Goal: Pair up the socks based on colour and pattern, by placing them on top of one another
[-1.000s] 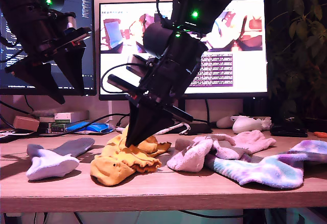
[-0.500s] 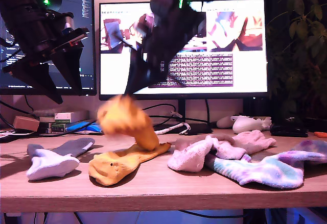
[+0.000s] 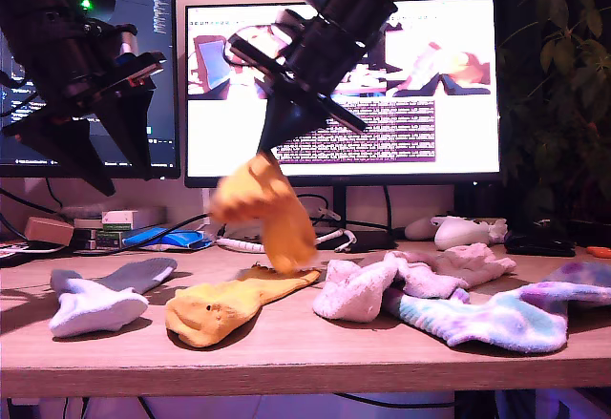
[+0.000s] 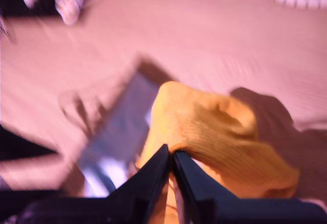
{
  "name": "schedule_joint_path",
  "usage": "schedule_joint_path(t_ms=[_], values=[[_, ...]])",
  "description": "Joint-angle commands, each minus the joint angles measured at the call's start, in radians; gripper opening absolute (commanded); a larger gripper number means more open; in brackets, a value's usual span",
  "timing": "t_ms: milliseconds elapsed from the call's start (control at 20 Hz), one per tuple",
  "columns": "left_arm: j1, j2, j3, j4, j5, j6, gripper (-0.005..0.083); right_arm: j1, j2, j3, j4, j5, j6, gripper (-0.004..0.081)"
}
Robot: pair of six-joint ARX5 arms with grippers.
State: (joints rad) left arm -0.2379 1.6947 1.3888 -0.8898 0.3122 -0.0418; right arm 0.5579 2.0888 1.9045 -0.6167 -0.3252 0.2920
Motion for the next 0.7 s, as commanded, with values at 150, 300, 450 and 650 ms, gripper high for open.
schedule_joint_path(t_ms=[150, 300, 450, 650], values=[[0.002, -0.016, 0.001, -0.010, 0.002, 0.008, 0.0407, -0.007, -0.016, 0.002, 0.048, 0.047, 0.010, -0.0011], [0.002, -0.016, 0.001, -0.014, 0.002, 0.008, 0.0407, -0.010, -0.016, 0.002, 0.038, 0.048, 0.021, -0.0011], [0.002, -0.016, 0.001, -0.024, 0.002, 0.008, 0.0407, 0.001, -0.016, 0.001, -0.011, 0.048, 0.022, -0.0011], [0.002, -0.016, 0.001, -0.031, 0.002, 0.008, 0.0407, 0.035, -0.012, -0.026, -0.115, 0.047, 0.018, -0.0011]])
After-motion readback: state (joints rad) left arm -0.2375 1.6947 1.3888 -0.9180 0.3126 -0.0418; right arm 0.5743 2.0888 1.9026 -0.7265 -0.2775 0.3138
